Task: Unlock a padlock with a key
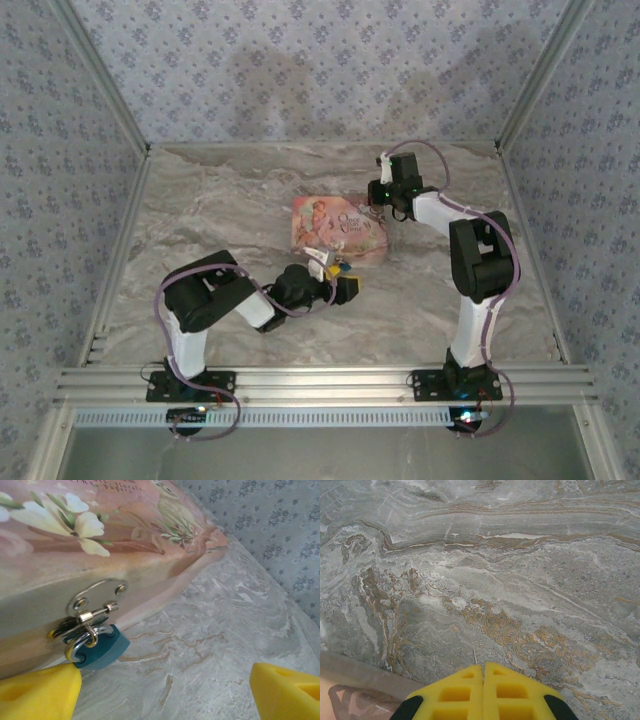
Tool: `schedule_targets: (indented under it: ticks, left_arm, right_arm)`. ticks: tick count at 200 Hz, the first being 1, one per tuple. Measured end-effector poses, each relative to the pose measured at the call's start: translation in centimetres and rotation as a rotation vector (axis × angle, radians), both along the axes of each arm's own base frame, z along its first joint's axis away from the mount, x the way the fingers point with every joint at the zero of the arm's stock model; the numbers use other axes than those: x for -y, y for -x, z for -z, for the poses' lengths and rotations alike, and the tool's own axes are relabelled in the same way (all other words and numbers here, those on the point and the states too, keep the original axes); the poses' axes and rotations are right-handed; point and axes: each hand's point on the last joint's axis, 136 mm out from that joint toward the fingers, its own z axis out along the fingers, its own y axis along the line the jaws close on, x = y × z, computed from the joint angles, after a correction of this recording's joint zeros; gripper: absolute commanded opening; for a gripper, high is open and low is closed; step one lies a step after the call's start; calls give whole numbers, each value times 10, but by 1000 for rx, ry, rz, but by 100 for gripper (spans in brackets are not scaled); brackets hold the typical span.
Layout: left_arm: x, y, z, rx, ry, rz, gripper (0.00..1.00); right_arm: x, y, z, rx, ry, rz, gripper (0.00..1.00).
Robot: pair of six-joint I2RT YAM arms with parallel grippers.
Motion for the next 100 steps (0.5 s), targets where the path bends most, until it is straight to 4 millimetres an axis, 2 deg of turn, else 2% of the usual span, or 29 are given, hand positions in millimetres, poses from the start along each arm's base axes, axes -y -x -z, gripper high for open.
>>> schedule_targets:
  ticks: [67,100]
  left_arm:
    - [-1,4,-4,17,27,22,85]
    - [3,-7,-4,9,24,-27,88]
  right_arm:
    - [-1,1,-1,11,8,-6,0]
    - [0,0,-2,23,13,-2,0]
